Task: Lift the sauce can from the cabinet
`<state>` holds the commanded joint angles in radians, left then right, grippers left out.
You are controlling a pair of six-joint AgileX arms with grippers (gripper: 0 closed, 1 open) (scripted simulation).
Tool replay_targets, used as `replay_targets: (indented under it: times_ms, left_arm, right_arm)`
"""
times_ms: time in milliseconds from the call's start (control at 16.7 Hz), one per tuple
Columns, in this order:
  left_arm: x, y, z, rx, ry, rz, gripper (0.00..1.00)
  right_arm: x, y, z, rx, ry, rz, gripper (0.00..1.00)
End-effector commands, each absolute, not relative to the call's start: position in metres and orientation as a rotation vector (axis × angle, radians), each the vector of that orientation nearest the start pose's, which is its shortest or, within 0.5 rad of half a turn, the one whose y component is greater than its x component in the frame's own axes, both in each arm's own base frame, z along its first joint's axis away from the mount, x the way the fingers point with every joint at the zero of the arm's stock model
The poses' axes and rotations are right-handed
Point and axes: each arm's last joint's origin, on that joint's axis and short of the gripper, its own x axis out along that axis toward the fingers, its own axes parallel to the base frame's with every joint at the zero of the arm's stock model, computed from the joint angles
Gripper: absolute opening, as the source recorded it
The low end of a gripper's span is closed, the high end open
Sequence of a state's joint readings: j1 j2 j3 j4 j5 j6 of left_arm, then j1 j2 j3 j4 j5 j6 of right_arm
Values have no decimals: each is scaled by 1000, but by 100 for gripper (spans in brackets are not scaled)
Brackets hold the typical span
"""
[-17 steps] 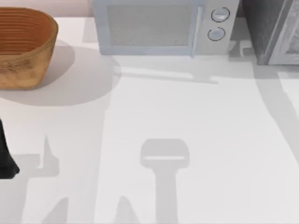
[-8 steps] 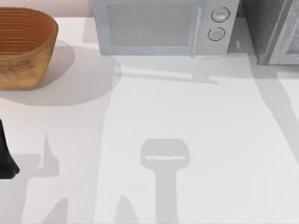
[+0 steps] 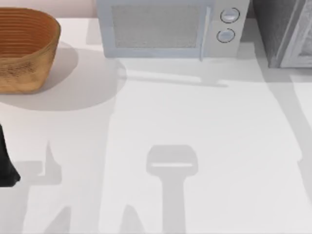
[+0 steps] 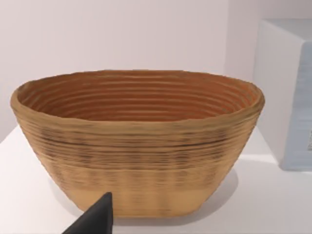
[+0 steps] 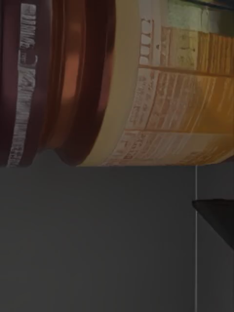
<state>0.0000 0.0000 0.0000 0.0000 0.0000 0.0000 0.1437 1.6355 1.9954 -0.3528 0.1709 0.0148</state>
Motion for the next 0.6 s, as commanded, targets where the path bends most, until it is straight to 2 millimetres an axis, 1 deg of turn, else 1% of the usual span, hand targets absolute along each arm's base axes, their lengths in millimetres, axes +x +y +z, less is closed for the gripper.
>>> replay_targets:
  times_ms: [180, 300, 600]
  left_arm:
    - [106, -1, 160, 0, 0, 0, 100]
    - [106, -1, 160, 0, 0, 0, 100]
    - [106, -1, 160, 0, 0, 0, 100]
  right_arm:
    - [346, 53, 506, 0, -4, -6, 100]
    - [352, 53, 507, 0, -7, -9, 100]
    - [385, 53, 510, 0, -10, -10, 100]
